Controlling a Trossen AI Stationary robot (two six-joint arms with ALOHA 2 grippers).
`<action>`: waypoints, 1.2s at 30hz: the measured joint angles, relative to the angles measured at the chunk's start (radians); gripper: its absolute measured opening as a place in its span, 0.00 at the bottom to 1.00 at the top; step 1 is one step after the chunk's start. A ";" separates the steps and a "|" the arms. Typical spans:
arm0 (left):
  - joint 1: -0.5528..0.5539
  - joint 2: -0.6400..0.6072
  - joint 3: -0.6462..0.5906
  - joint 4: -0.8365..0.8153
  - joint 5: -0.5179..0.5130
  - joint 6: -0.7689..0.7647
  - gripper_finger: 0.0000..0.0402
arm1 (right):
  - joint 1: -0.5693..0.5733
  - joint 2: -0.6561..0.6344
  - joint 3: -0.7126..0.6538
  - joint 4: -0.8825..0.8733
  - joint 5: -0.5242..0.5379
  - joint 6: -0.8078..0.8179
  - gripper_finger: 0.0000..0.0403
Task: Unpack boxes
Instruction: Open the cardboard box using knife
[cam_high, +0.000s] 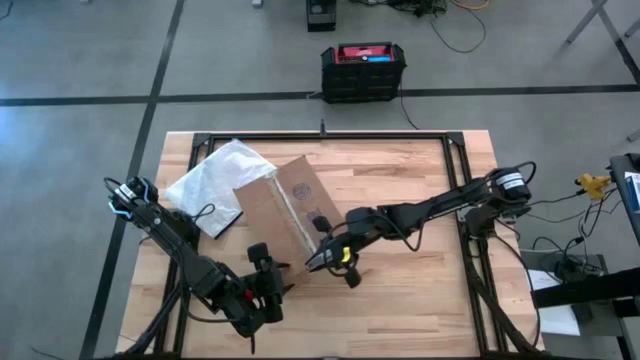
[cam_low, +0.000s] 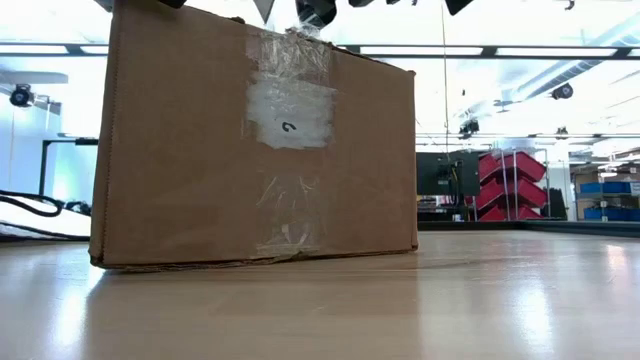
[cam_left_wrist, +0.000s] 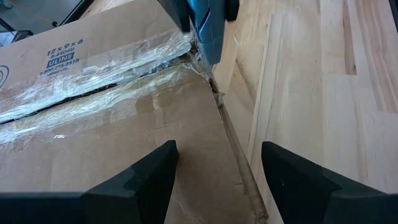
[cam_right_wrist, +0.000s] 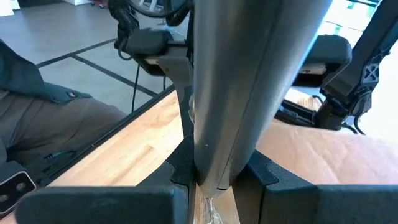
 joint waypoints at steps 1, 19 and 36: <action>0.000 0.000 0.000 0.000 0.001 0.000 0.55 | 0.000 -0.004 0.000 0.002 0.000 0.000 0.12; 0.000 -0.001 -0.001 0.000 0.018 -0.004 0.55 | 0.000 0.016 0.000 -0.017 0.002 0.005 0.12; 0.001 0.023 -0.081 0.062 -0.013 -0.093 0.55 | 0.003 -0.087 0.002 -0.268 0.069 -0.044 0.12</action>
